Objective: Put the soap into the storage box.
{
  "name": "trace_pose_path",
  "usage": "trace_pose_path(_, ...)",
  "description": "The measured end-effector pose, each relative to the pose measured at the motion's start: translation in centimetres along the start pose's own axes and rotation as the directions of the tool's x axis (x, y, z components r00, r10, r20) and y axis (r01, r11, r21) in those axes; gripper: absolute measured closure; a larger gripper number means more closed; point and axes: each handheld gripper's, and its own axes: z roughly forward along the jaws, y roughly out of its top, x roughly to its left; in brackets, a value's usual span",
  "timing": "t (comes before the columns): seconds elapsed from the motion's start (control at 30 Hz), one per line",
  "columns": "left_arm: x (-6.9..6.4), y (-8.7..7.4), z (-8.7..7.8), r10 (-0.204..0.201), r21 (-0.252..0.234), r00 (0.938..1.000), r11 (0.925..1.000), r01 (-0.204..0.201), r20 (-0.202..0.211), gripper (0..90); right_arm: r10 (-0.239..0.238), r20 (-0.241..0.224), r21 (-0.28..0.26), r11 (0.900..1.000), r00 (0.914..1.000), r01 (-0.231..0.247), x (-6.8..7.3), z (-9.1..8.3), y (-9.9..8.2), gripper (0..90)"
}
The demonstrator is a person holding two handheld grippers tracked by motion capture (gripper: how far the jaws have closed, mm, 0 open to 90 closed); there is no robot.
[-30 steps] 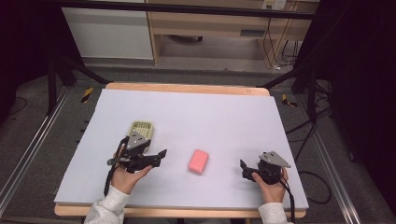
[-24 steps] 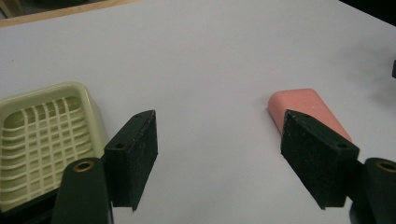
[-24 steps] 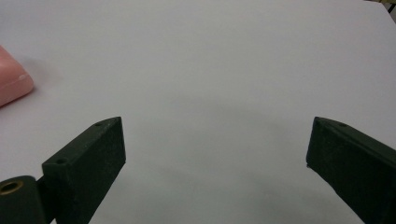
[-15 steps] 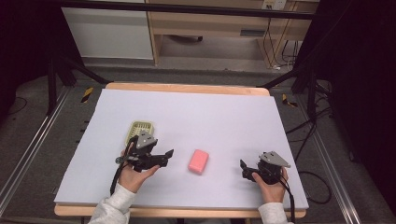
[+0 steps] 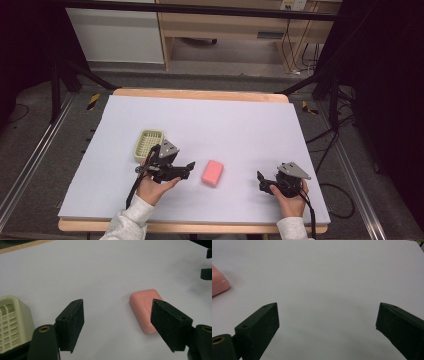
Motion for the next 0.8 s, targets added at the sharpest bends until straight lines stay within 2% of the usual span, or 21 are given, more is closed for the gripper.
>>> trace_pose_path(0.23,-0.6,0.2,0.8,-0.002,0.015,0.9999,0.9999,0.001,0.017,26.1,0.0,0.0,0.001,1.0,1.0,0.0,0.0,0.0,0.0,5.1)
trace_pose_path(0.43,-1.2,0.6,1.5,0.013,0.036,0.9997,0.9993,-0.014,0.021,25.7,-0.001,0.0,0.001,1.0,1.0,0.001,0.0,0.0,0.0,5.1)
trace_pose_path(0.8,-1.8,0.6,2.6,0.009,0.049,0.9995,0.9987,-0.011,0.031,25.6,0.0,0.001,0.001,1.0,1.0,0.0,0.0,0.0,0.0,5.1)
